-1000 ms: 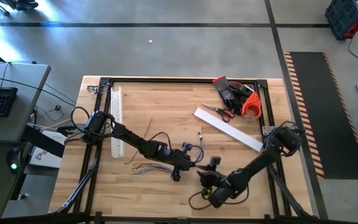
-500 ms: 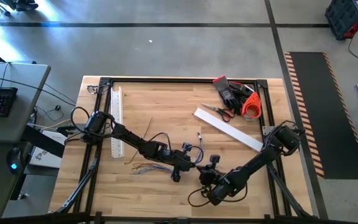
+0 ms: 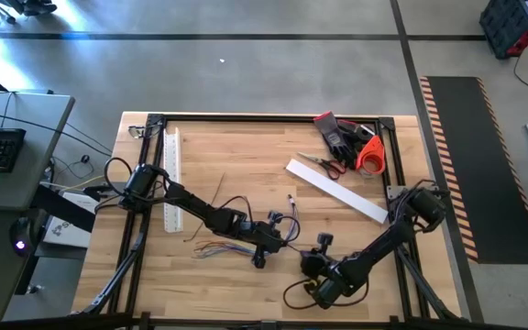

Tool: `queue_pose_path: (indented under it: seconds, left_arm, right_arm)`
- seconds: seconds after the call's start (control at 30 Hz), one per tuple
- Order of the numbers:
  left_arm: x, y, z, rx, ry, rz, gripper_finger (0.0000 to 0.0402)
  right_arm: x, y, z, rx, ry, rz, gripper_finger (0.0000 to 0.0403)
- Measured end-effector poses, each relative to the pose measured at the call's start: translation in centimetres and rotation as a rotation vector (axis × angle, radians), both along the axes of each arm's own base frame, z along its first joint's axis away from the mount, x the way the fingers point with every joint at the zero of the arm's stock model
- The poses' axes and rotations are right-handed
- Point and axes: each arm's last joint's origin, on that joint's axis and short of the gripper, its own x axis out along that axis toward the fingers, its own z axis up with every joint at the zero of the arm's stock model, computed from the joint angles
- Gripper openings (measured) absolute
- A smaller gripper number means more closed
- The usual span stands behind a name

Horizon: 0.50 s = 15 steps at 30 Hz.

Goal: Ziptie cables
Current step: Wrap the zip tie on the cable

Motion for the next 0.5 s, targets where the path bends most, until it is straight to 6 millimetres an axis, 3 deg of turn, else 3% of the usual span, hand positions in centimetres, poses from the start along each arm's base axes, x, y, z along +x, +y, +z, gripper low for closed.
queue_pose_path:
  seconds: [0.2, 0.5]
  left_arm:
    - [0.1, 0.0, 0.1, -0.009, -0.013, 0.03, 0.0004]
    - [0.0, 0.2, 1.7, -0.018, -0.051, 0.089, 0.0073]
  right_arm:
    - [0.1, -0.3, 1.8, -0.012, 0.086, -0.097, 0.002]
    - [-0.5, 0.8, 3.0, -0.013, 0.076, -0.128, 0.0146]
